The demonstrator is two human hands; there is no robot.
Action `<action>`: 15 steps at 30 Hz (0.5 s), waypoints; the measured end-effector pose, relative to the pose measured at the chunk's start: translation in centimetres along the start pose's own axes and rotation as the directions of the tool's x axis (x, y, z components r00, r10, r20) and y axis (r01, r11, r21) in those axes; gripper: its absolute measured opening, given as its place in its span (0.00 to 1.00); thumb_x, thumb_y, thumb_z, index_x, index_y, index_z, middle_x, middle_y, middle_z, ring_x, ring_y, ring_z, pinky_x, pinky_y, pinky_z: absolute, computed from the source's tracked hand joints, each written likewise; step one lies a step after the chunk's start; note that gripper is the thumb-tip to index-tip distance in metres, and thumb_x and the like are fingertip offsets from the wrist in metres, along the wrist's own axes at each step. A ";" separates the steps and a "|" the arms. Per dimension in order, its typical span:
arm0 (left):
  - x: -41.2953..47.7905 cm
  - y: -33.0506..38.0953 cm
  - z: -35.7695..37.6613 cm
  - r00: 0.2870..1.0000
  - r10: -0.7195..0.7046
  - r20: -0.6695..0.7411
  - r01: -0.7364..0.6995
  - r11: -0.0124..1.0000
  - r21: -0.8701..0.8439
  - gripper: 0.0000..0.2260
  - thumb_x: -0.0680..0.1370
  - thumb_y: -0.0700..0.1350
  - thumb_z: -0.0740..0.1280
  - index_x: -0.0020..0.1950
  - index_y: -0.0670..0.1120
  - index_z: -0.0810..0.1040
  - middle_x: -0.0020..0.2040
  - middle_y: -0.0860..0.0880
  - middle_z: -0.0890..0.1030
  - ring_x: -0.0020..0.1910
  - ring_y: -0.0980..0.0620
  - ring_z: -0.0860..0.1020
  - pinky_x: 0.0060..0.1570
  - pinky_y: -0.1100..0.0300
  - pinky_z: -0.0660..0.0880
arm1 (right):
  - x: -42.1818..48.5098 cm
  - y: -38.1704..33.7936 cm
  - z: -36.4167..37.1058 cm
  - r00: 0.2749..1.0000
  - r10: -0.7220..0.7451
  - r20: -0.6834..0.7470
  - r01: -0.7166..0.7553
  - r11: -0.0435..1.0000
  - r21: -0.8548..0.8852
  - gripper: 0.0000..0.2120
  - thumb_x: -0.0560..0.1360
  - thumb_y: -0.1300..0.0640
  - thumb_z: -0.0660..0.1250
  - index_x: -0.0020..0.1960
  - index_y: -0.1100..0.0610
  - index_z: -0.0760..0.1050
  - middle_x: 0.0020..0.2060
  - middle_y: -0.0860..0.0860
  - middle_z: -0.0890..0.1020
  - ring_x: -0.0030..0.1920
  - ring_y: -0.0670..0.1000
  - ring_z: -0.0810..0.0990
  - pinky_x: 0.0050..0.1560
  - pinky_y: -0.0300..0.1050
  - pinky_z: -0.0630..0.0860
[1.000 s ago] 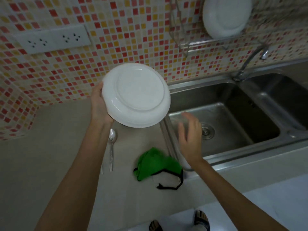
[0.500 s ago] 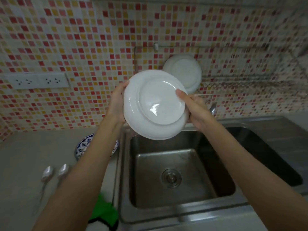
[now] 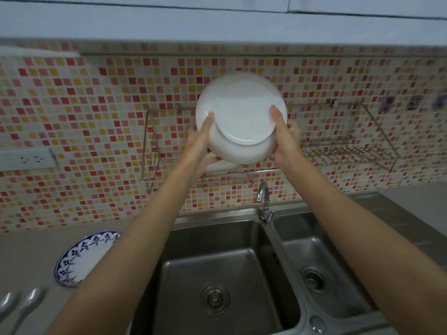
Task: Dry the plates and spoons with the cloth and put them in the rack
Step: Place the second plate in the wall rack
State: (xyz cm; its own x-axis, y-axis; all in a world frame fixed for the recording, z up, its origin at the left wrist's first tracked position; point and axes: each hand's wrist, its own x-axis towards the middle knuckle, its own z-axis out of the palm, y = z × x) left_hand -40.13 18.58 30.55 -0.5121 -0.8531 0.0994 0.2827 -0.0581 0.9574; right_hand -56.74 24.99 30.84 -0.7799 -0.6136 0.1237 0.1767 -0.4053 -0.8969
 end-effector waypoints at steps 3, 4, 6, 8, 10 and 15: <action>1.9 -1.4 4.8 0.999 -0.038 -0.008 0.038 0.999 0.003 0.40 0.73 0.55 0.69 0.76 0.53 0.46 0.71 0.47 0.67 0.66 0.42 0.72 0.52 0.42 0.78 | 2.9 -0.1 -1.3 0.999 -0.027 -0.041 0.031 0.996 0.083 0.28 0.70 0.46 0.71 0.63 0.60 0.67 0.54 0.53 0.79 0.51 0.52 0.81 0.49 0.48 0.80; 2.5 -2.0 6.3 1.000 -0.028 -0.002 0.028 1.000 -0.003 0.39 0.74 0.52 0.70 0.75 0.53 0.46 0.69 0.49 0.68 0.63 0.45 0.73 0.46 0.46 0.80 | 3.8 0.1 -1.7 0.999 -0.021 -0.050 0.026 0.994 0.109 0.28 0.71 0.46 0.71 0.63 0.60 0.67 0.53 0.53 0.79 0.51 0.52 0.80 0.49 0.48 0.80; 4.2 -3.5 9.1 0.998 0.052 -0.046 -0.050 0.998 0.030 0.37 0.76 0.47 0.69 0.74 0.50 0.46 0.62 0.52 0.67 0.59 0.50 0.71 0.36 0.57 0.80 | 5.8 0.6 -3.0 0.999 0.001 -0.052 0.007 0.987 0.159 0.27 0.71 0.45 0.70 0.63 0.58 0.67 0.54 0.53 0.79 0.52 0.53 0.80 0.51 0.50 0.80; 6.6 -4.8 11.1 0.986 0.127 -0.105 -0.120 0.991 0.063 0.38 0.75 0.45 0.70 0.74 0.49 0.46 0.64 0.50 0.67 0.62 0.50 0.70 0.43 0.52 0.81 | 8.1 0.9 -4.5 1.000 -0.002 -0.015 0.004 0.987 0.159 0.28 0.71 0.45 0.70 0.64 0.58 0.66 0.57 0.53 0.78 0.55 0.54 0.80 0.55 0.51 0.79; 8.8 -6.1 12.7 0.971 0.191 -0.140 -0.173 0.976 0.133 0.43 0.71 0.46 0.74 0.74 0.49 0.46 0.69 0.46 0.64 0.68 0.45 0.68 0.59 0.42 0.75 | 10.5 0.7 -6.3 0.999 -0.007 0.037 0.004 0.998 0.064 0.29 0.72 0.44 0.69 0.66 0.58 0.64 0.58 0.53 0.77 0.57 0.53 0.78 0.58 0.51 0.77; 12.5 -8.5 15.7 0.939 0.266 -0.216 -0.201 0.938 0.281 0.42 0.71 0.45 0.74 0.74 0.45 0.49 0.72 0.44 0.63 0.70 0.43 0.66 0.65 0.41 0.70 | 16.2 0.0 -10.8 0.986 0.014 0.164 0.023 0.974 -0.224 0.27 0.73 0.48 0.68 0.66 0.60 0.66 0.55 0.53 0.76 0.60 0.55 0.76 0.59 0.50 0.76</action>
State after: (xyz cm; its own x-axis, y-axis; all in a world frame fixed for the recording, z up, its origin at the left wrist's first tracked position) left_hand -61.71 16.53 27.97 -0.2310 -0.9288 0.2899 0.1401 0.2631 0.9545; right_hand -75.83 22.42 28.29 -0.6680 -0.7224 0.1787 0.0200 -0.2575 -0.9661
